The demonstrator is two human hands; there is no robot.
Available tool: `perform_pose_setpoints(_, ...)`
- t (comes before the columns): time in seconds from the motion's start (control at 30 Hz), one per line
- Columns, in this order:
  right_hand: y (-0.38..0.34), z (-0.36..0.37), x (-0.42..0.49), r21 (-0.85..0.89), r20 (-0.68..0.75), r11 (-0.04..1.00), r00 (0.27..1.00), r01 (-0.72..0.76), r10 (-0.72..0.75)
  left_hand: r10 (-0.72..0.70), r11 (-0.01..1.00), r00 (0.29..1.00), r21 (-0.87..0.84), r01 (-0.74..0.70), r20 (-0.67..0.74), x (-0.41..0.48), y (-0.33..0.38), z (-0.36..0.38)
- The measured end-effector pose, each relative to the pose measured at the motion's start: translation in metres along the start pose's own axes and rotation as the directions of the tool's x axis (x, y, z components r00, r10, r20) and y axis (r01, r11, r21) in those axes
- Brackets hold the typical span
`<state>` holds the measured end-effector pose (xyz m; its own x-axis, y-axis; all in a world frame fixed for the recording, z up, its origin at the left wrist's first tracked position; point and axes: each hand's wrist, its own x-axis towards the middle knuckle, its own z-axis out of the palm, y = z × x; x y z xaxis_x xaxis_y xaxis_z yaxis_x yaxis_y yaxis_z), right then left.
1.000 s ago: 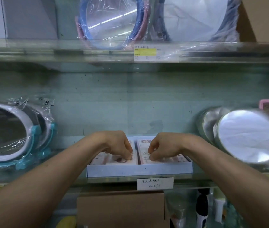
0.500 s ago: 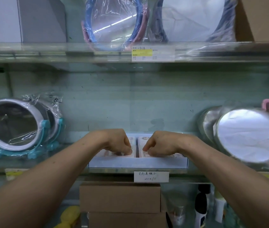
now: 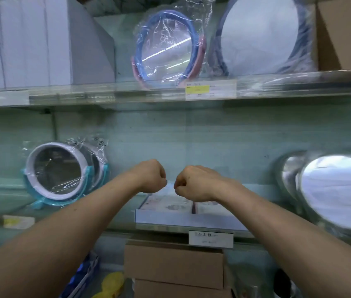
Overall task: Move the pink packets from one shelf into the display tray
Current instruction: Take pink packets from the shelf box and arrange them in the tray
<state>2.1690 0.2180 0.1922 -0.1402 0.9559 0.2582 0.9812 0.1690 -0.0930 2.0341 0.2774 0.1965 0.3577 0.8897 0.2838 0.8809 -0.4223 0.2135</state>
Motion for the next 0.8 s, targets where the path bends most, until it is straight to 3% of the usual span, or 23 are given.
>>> perform_pose_setpoints(0.5,-0.134,0.019,0.053,0.068,-0.033,0.976,0.978,0.208,-0.207,-0.226,0.960,0.973,0.156,0.232,-0.050,-0.053,-0.133,-0.052)
perform_pose_setpoints(0.8,-0.248,0.048,0.092,0.113,-0.011,0.956,0.962,0.271,-0.271,-0.303,0.942,0.952,0.139,0.306,-0.045,-0.095,-0.241,-0.082)
